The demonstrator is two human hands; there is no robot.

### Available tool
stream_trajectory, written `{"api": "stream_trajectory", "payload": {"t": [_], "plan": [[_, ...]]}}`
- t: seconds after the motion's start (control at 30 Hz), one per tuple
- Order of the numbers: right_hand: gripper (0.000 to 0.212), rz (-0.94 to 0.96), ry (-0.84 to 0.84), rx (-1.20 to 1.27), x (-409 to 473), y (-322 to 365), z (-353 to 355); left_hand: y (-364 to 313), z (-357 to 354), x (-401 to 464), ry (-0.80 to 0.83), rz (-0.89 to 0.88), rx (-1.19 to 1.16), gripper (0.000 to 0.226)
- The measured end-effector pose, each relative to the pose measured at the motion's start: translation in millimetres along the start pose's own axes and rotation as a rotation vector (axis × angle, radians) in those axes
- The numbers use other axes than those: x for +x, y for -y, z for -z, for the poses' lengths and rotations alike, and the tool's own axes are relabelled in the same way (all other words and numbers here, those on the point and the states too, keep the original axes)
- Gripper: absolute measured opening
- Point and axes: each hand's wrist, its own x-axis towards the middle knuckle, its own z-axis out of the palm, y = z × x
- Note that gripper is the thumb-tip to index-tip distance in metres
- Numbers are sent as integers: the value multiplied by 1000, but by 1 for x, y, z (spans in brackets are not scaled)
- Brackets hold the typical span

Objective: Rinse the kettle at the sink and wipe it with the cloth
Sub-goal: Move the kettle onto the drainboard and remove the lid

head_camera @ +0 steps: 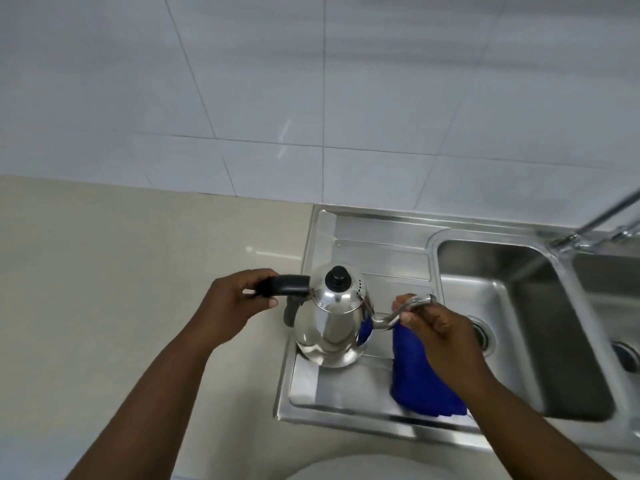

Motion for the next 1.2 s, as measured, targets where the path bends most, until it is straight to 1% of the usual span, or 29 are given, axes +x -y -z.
{"api": "stream_trajectory", "payload": {"t": [0.1,0.2,0.3,0.4,0.53,0.63,0.7,0.8,0.83,0.9,0.97,1.03,1.07,1.13,1.2], "plan": [[25,-22,-21,-47,-6,-14,19,-4,-24,1,35,-6,3,35],[22,-45,-32,-70,-10,-25,30,-6,-41,1,49,-19,15,35],[19,-53,-36,-103,-12,-36,37,-8,-52,2,64,-22,22,39],[20,-61,-39,-125,-14,-43,41,-6,-60,3,69,-8,21,44],[19,-57,-43,-147,-13,-45,42,1,-63,5,72,-7,38,41],[20,-47,-46,-170,-12,-49,43,2,-65,5,65,2,34,44],[20,-49,-53,-175,-13,-52,43,3,-64,6,86,-4,87,46],[21,-60,-59,-170,-13,-54,43,-3,-61,8,142,-62,259,49],[21,-64,-59,-169,-13,-54,43,-9,-62,9,150,-100,278,50],[22,-65,-59,-169,-14,-54,43,-26,-71,8,159,-202,261,51],[22,-69,-63,-162,-14,-55,42,-46,-88,8,179,-268,218,57],[22,-80,-65,-169,-14,-57,42,-60,-110,9,196,-319,243,54],[23,-84,-63,-179,-14,-56,42,-64,-119,10,181,-353,285,49],[23,-75,-64,-198,-14,-56,42,-66,-134,12,99,-402,345,37],[21,-54,-73,-199,-14,-57,41,-65,-141,12,29,-379,357,38]]}}
